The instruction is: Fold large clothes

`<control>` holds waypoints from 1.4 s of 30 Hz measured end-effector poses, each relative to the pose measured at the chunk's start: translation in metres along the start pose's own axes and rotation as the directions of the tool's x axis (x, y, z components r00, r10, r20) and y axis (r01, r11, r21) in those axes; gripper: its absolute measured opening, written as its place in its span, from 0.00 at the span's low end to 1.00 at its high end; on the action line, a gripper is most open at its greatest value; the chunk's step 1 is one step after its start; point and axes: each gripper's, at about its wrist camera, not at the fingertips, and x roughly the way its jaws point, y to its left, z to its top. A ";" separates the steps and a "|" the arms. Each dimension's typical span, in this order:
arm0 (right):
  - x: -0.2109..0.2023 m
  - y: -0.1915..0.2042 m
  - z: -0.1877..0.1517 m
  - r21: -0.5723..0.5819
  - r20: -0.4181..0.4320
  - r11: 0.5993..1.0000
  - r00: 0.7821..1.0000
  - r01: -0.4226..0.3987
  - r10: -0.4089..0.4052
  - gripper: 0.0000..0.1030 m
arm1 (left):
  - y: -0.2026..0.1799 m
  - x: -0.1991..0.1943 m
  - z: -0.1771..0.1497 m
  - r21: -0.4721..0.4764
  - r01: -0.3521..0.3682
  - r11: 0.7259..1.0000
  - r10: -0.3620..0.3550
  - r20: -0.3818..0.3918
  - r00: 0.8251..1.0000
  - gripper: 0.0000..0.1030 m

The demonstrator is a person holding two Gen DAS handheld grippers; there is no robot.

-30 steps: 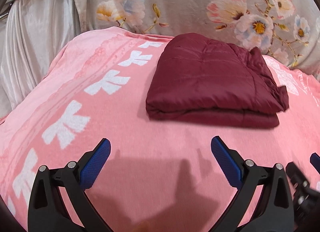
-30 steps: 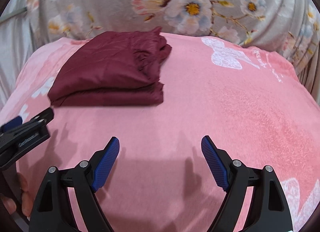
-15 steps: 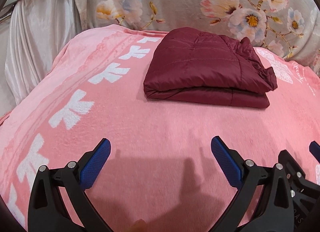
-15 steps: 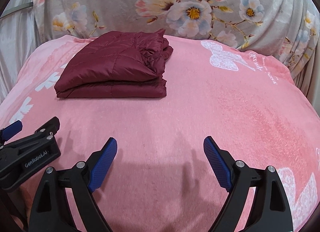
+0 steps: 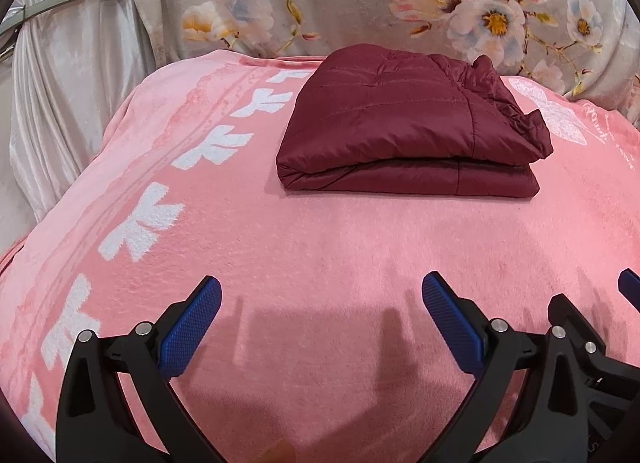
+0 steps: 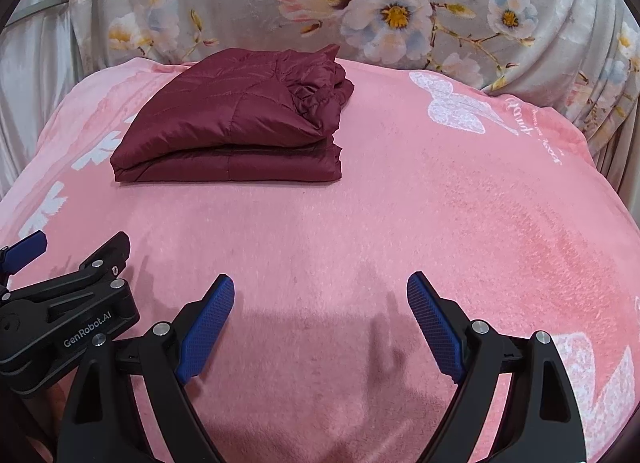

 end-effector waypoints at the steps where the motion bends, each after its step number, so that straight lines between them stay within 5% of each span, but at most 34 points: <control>1: 0.000 0.000 0.000 0.000 -0.001 1.000 1.000 -0.001 0.001 0.83 | 0.000 0.000 0.000 -0.001 0.000 1.000 0.000 -0.002 1.000 0.95; 42: 0.002 -0.001 0.001 -0.006 0.000 1.000 1.000 -0.004 0.004 0.83 | -0.001 0.002 0.001 0.011 -0.039 0.999 0.040 -0.005 0.999 0.95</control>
